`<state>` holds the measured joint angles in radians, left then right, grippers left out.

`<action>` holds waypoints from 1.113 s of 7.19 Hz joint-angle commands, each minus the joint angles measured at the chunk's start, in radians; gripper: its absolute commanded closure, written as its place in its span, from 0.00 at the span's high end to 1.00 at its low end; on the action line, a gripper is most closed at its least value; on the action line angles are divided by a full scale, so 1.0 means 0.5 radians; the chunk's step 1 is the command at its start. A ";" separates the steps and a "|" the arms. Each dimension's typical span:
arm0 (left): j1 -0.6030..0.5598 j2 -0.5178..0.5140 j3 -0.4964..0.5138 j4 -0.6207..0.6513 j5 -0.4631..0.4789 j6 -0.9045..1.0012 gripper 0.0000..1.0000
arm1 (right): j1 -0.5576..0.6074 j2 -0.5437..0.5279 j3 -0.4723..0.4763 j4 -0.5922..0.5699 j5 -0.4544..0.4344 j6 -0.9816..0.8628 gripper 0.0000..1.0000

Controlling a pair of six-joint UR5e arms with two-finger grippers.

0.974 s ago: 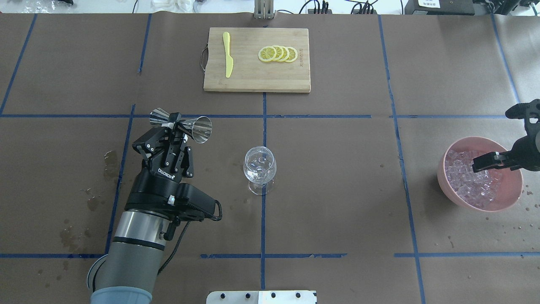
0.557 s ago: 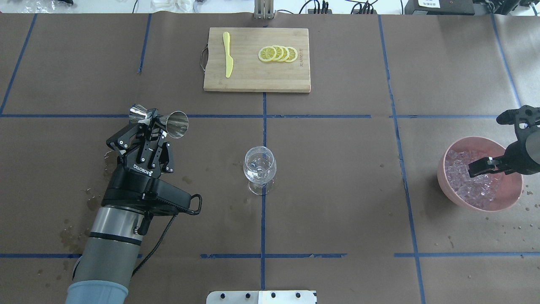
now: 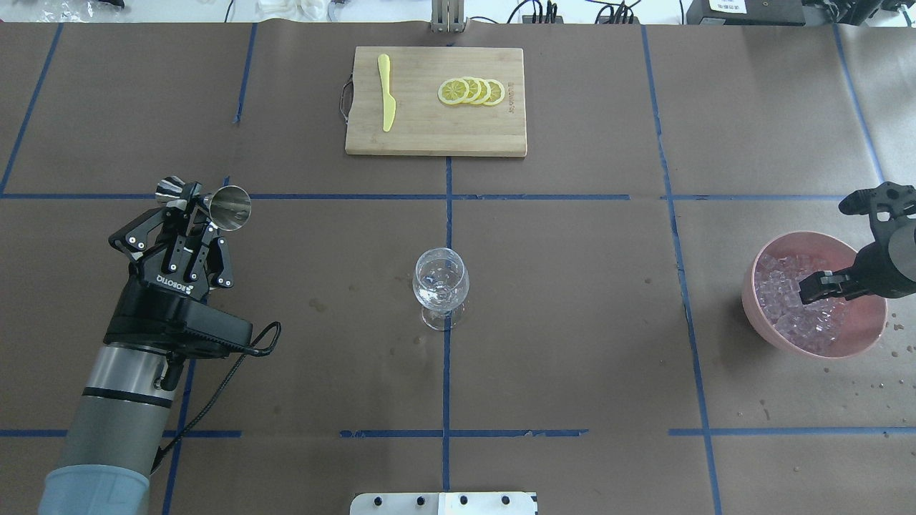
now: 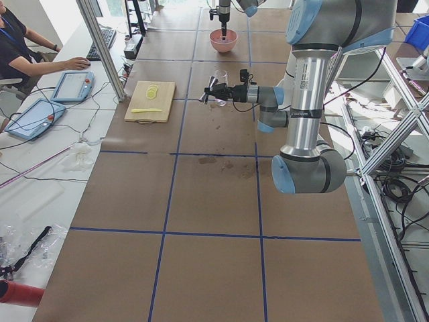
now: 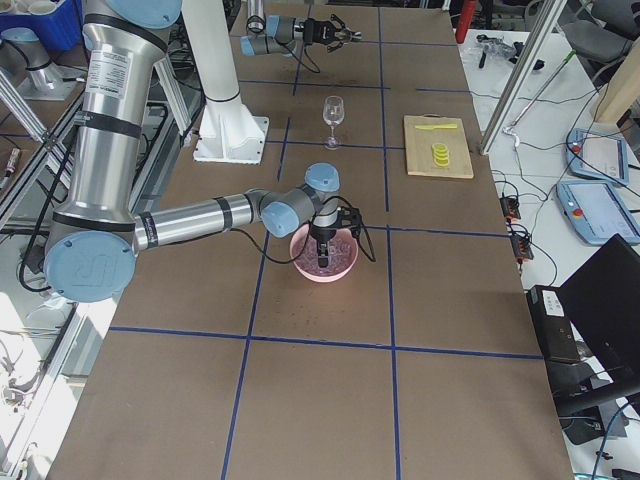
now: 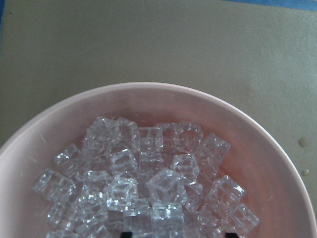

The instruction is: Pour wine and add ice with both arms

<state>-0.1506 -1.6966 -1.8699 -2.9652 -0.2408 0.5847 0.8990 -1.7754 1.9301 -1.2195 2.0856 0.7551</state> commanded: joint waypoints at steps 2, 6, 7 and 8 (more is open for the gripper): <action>-0.036 0.220 0.006 -0.202 -0.003 0.003 0.00 | 0.000 0.080 -0.043 -0.006 0.004 -0.004 0.55; -0.045 0.295 0.012 -0.279 -0.003 0.003 0.00 | 0.009 0.081 -0.062 -0.003 0.004 -0.004 0.55; -0.045 0.295 0.012 -0.282 -0.003 0.003 0.00 | 0.015 0.054 -0.047 0.000 0.007 -0.004 0.55; -0.045 0.295 0.018 -0.285 -0.003 0.003 0.00 | 0.012 0.038 -0.035 -0.003 0.007 -0.004 0.55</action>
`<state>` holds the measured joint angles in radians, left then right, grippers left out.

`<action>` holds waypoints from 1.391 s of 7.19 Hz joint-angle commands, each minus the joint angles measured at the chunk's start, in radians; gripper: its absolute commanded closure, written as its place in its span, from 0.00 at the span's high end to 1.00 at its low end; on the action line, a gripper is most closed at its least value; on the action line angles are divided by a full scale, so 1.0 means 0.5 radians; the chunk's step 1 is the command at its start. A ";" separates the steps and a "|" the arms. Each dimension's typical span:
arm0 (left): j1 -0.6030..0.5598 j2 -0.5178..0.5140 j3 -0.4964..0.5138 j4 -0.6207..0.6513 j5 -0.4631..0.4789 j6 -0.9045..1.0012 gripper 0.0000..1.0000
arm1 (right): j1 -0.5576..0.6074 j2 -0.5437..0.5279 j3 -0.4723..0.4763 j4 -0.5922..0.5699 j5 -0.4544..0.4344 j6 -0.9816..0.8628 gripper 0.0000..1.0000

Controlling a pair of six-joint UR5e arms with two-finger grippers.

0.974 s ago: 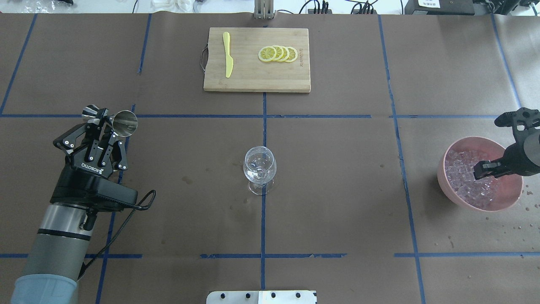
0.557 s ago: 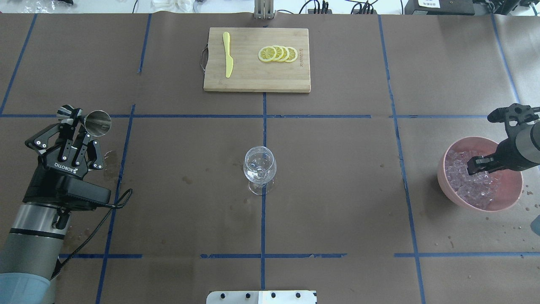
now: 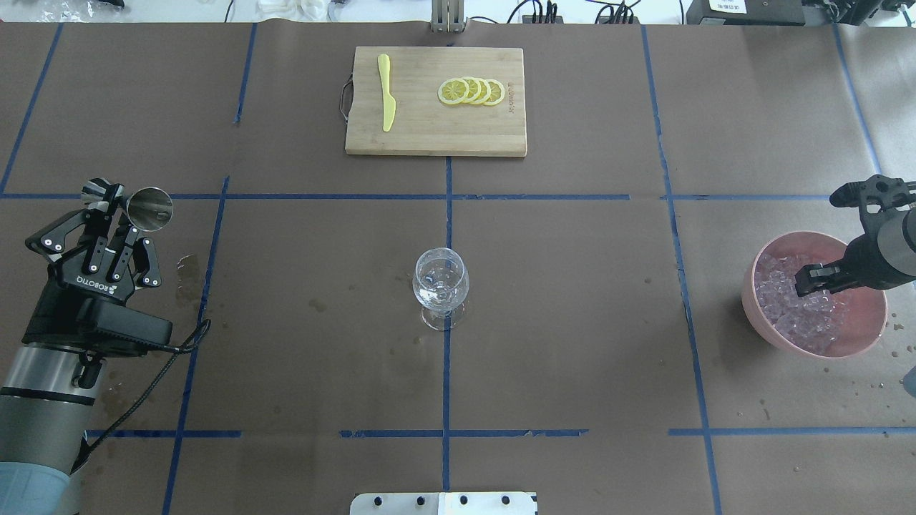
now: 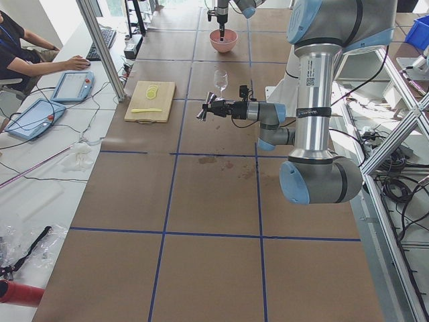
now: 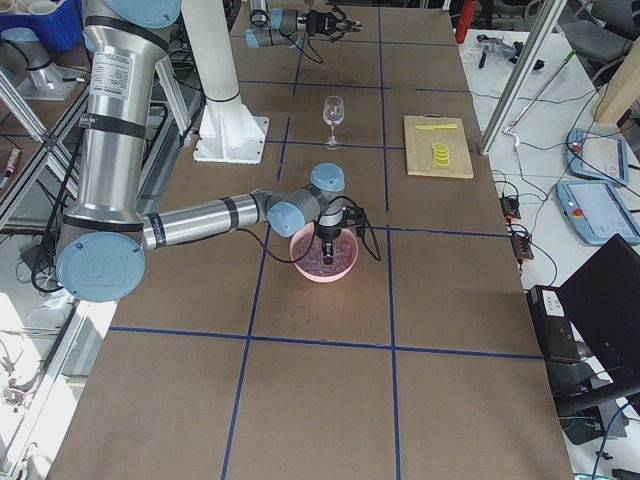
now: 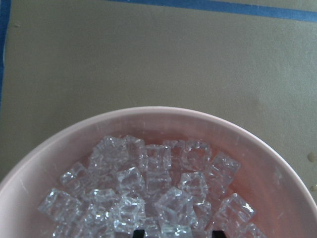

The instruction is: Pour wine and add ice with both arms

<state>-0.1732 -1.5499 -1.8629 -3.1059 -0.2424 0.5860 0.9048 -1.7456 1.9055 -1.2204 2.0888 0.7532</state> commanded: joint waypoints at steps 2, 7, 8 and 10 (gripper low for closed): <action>0.000 0.004 0.014 -0.004 0.000 0.000 0.00 | -0.006 -0.052 0.021 -0.001 0.004 0.000 0.53; 0.000 0.004 0.014 -0.004 0.000 0.000 0.00 | -0.009 -0.034 0.033 -0.004 0.007 0.000 0.00; 0.000 0.004 0.017 -0.004 0.000 0.000 0.00 | -0.003 -0.040 0.082 -0.007 0.001 0.003 0.00; 0.000 0.050 0.096 -0.159 0.000 -0.003 0.00 | 0.007 -0.055 0.201 -0.020 0.013 0.021 0.00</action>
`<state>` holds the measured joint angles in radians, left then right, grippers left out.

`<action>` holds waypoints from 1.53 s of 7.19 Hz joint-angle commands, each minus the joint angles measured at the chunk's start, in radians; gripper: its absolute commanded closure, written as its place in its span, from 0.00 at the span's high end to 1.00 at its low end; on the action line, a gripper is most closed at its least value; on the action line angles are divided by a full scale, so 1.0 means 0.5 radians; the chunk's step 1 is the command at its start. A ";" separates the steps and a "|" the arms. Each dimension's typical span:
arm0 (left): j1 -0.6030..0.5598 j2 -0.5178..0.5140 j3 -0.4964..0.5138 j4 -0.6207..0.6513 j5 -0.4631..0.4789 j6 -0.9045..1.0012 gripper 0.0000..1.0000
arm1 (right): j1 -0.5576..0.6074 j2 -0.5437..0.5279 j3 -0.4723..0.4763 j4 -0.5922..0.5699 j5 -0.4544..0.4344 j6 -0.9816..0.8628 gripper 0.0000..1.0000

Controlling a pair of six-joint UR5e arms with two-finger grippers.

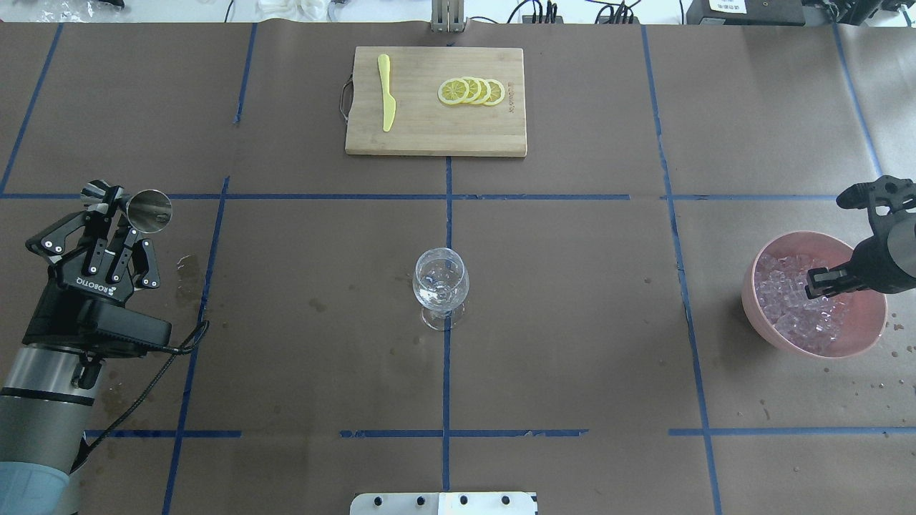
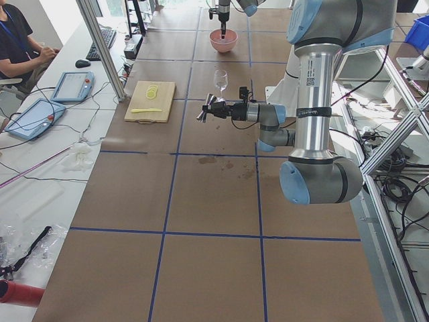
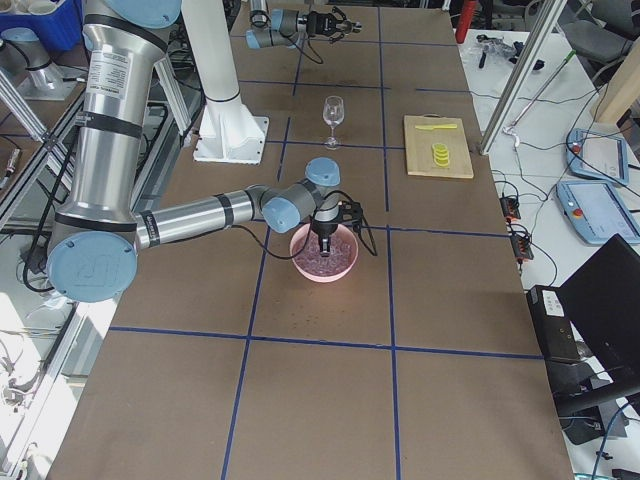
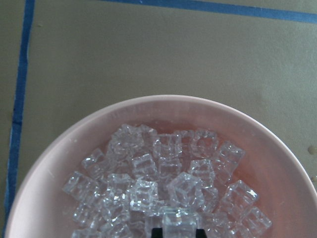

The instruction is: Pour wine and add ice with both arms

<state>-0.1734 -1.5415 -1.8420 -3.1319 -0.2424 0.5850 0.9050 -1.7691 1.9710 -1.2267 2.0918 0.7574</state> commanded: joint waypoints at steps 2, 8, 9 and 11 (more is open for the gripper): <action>0.003 0.076 0.061 -0.158 0.000 -0.035 0.00 | 0.009 -0.008 0.147 -0.007 0.007 0.031 0.00; 0.012 0.141 0.234 -0.154 -0.389 -1.523 0.00 | 0.034 -0.005 0.191 -0.007 0.010 0.028 0.00; 0.012 0.141 0.284 -0.161 -0.460 -1.790 0.00 | 0.037 -0.005 0.194 -0.007 0.010 0.031 0.00; 0.012 0.144 0.321 -0.155 -0.503 -2.177 0.00 | 0.043 0.004 0.197 -0.007 0.010 0.031 0.00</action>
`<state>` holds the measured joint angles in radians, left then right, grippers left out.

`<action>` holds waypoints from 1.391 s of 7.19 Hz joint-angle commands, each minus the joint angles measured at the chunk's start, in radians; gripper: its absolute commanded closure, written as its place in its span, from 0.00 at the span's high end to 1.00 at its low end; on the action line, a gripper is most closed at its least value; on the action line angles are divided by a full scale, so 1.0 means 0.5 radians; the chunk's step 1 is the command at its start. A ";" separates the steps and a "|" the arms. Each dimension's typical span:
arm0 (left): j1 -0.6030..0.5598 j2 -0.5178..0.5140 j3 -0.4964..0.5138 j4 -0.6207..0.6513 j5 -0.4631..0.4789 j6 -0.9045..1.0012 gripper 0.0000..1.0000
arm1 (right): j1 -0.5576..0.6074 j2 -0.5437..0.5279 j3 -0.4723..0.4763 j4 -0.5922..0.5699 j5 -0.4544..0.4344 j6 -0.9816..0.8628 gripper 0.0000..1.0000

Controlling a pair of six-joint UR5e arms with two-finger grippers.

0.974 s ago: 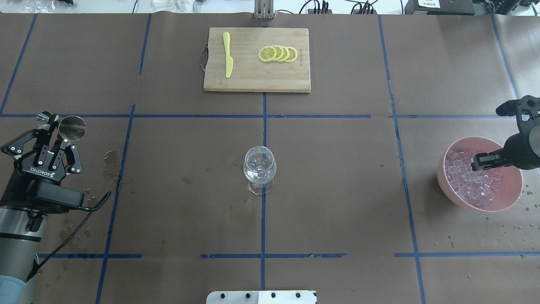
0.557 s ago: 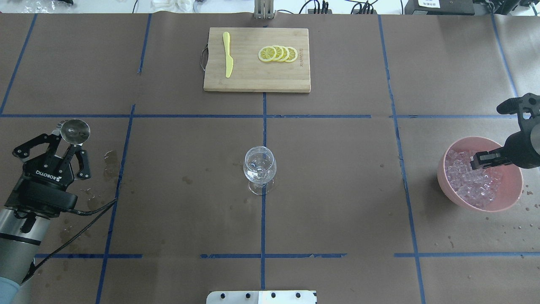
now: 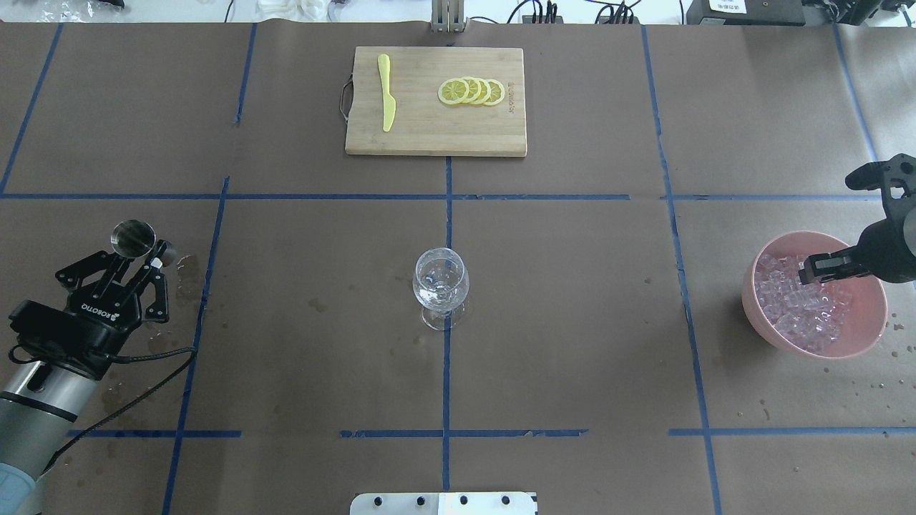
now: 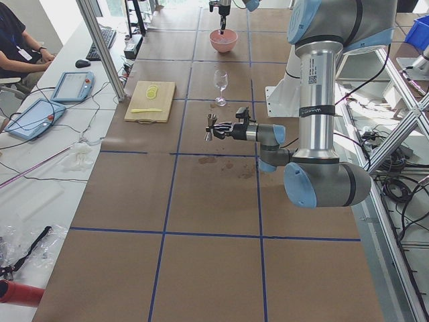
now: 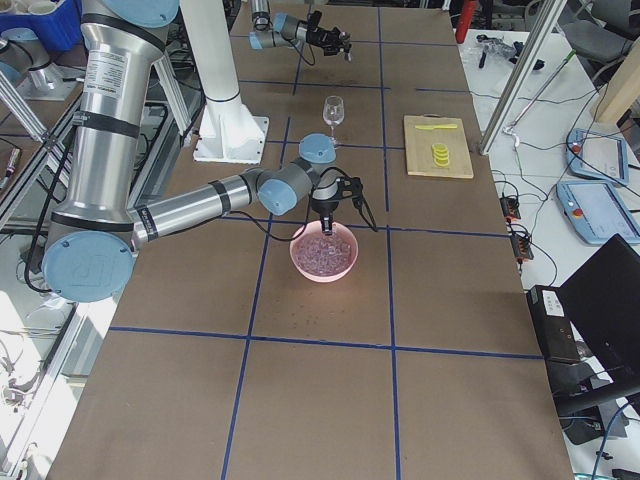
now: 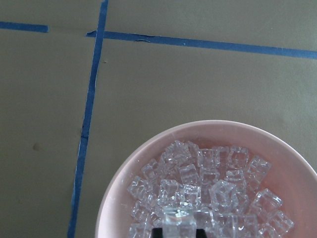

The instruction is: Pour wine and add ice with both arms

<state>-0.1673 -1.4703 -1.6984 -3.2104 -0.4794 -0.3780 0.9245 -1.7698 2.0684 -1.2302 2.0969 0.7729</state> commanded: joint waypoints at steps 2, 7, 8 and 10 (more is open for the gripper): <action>0.000 0.001 0.154 0.003 -0.029 -0.681 0.00 | 0.001 0.017 0.002 0.000 0.000 0.000 0.00; 0.006 -0.002 0.264 0.052 -0.008 -1.057 0.00 | 0.007 0.018 0.020 -0.003 0.000 0.000 0.00; 0.006 -0.002 0.264 0.055 -0.005 -1.054 0.00 | 0.016 0.018 0.054 -0.003 0.000 0.000 0.00; 0.006 -0.002 0.283 0.134 -0.008 -1.054 0.00 | 0.047 0.014 0.146 -0.003 0.006 0.000 0.00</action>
<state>-0.1636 -1.4709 -1.5625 -3.1599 -0.4829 -0.9051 0.9390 -1.7614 2.1153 -1.2318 2.0977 0.7731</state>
